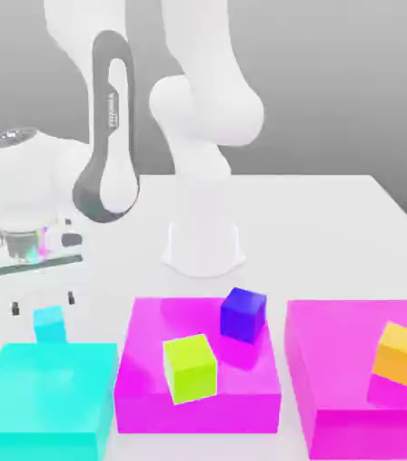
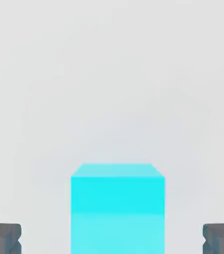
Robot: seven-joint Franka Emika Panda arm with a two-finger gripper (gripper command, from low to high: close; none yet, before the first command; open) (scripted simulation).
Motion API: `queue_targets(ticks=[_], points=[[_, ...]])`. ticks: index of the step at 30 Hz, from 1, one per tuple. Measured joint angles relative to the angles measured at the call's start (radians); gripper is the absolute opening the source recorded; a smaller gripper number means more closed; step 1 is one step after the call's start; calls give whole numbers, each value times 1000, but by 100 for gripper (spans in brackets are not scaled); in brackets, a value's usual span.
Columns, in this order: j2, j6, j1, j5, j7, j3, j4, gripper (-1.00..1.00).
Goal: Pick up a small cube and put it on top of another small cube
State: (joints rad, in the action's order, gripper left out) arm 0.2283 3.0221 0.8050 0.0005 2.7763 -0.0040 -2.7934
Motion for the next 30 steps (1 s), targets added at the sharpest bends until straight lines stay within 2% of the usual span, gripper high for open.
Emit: queue_targets(ticks=[1, 2, 9, 16, 22, 28, 30], points=[[36, 29, 1, 1, 0, 2, 7, 0], [59, 48, 2, 1, 0, 3, 11, -100], [58, 49, 1, 3, -1, 2, 11, -100], [-171, -138, -7, 5, 0, 1, -32, -100], [-350, -294, -155, 132, 26, 75, -39, -100], [-517, -439, -288, 212, 101, 175, -45, -100], [-570, -486, -301, 252, 117, 244, -47, -100]])
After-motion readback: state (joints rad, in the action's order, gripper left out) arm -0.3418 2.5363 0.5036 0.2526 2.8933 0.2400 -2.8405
